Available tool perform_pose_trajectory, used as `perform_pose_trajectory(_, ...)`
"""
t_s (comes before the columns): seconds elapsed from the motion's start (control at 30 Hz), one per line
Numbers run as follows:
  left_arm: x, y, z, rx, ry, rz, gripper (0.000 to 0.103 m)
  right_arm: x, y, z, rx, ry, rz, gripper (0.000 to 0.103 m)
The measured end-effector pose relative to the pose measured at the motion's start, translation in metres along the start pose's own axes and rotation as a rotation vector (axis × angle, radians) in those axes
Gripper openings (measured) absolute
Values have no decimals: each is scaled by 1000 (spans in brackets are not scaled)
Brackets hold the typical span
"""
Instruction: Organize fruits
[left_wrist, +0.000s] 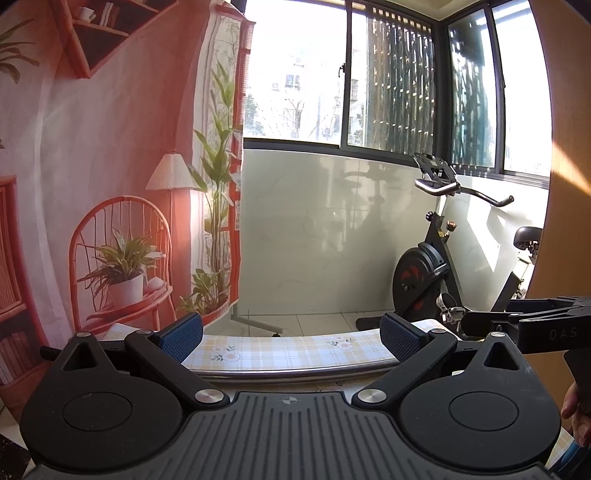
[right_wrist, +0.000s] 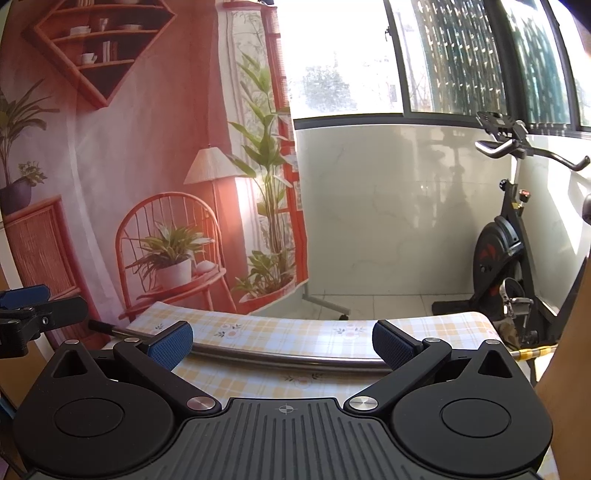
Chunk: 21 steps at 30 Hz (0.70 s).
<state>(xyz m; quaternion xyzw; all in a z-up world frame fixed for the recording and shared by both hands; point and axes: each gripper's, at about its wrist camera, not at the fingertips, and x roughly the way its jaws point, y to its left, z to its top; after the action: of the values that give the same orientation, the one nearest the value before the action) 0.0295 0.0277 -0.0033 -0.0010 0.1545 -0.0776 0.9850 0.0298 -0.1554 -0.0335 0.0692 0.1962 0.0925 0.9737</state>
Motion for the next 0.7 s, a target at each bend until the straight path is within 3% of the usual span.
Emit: perform_pose_trajectory(0.7,0,0,0,-9,14,12,103,-1,1,-1,15,-5,-4,103)
